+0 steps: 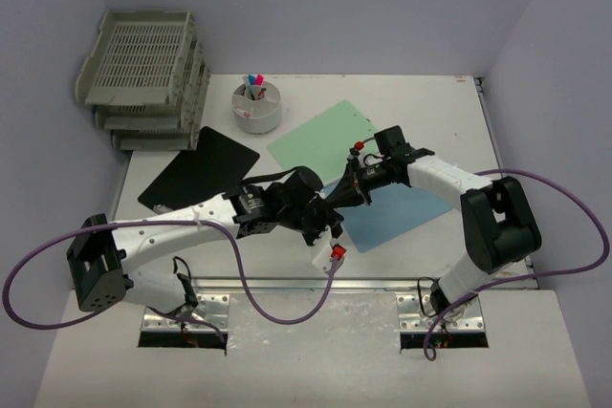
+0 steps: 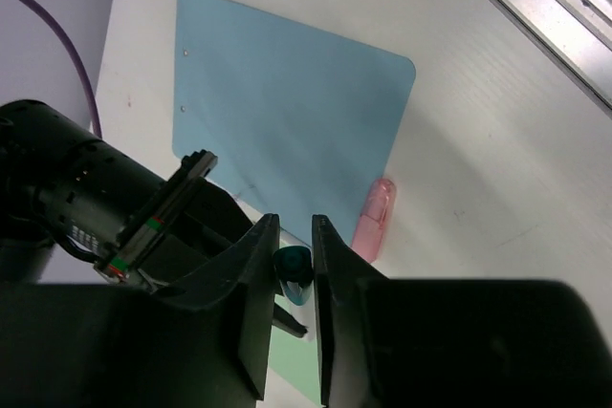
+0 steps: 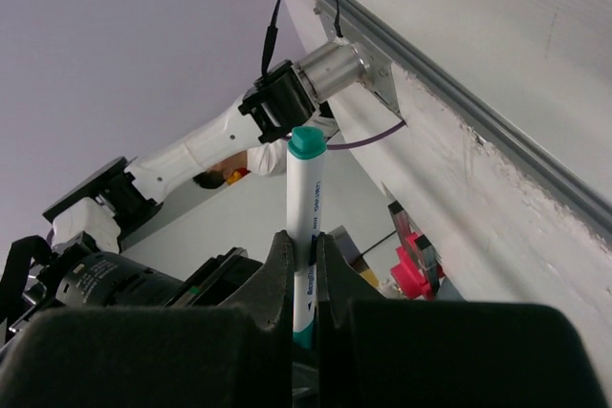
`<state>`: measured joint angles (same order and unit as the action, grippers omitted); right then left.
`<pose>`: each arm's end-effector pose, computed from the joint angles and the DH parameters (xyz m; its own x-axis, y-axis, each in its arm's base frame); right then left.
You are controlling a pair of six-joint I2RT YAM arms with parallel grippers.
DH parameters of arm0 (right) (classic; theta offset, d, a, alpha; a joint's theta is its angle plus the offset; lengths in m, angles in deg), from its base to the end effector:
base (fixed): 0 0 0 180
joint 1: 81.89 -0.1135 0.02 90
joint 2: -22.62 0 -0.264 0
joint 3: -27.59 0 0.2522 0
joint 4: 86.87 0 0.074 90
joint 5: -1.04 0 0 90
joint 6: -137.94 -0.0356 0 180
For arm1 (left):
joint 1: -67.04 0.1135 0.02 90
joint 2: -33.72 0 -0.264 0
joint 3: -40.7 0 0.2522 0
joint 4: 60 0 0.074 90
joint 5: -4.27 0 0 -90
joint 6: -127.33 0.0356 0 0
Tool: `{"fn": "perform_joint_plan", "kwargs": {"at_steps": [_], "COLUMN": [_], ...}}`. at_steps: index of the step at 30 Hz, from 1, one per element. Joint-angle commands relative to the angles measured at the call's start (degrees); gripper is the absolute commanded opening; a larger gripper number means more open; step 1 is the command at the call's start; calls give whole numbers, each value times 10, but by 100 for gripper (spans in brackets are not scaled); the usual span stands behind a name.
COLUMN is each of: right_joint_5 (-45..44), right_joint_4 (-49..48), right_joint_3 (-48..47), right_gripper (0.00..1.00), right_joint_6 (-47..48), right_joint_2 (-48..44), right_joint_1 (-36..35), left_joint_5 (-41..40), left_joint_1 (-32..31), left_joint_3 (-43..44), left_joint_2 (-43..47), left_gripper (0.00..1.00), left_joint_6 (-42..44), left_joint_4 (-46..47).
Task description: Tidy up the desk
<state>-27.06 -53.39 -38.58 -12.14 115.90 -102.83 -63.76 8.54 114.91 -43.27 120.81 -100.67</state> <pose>0.2729 0.1380 0.1831 -0.9024 0.0918 0.4211 0.4194 0.4120 0.8089 0.1403 -0.2544 0.2849 0.8858 0.3179 -0.3381 0.4629 -0.5539 0.6921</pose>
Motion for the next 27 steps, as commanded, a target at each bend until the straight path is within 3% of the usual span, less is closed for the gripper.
{"fn": "perform_joint_plan", "kwargs": {"at_steps": [1,4,5,7,10,11,14,16,18,21,24,27], "right_joint_5": [37,45,48,54,58,62,77,64,3,-135,-276,-375], "right_joint_4": [-32,-42,-47,-55,-44,-37,-24,1,65,164,133,25], "right_joint_3": [2,2,2,-2,-38,-62,-131,-202,-293,-392,-405,-322], "right_gripper": [0,0,8,34,87,95,99,99,99,99,99,99], "right_joint_6": [-20,-27,-28,-24,-4,4,23,64,166,319,413,474], "right_joint_2": [-25,-23,-22,-20,-8,0,21,25,27,30,-14,-80], "right_joint_1": [-1,-1,-1,0,13,20,55,87,116,127,127,126], "left_joint_5": [3,2,2,4,7,8,12,14,-4,-49,-78,-99], "left_joint_1": [21,26,27,29,32,36,59,100,159,250,318,409], "left_joint_3": [-8,-19,-21,-24,-28,-29,-28,-19,-27,-50,-47,-29], "left_joint_2": [6,11,13,16,28,35,59,71,92,117,120,82], "left_gripper": [10,1,0,0,0,0,0,0,0,0,0,0], "left_joint_6": [-5,-12,-14,-23,-59,-99,-250,-401,-564,-713,-773,-800], "left_joint_4": [48,63,67,72,81,97,177,229,311,366,375,382]}}
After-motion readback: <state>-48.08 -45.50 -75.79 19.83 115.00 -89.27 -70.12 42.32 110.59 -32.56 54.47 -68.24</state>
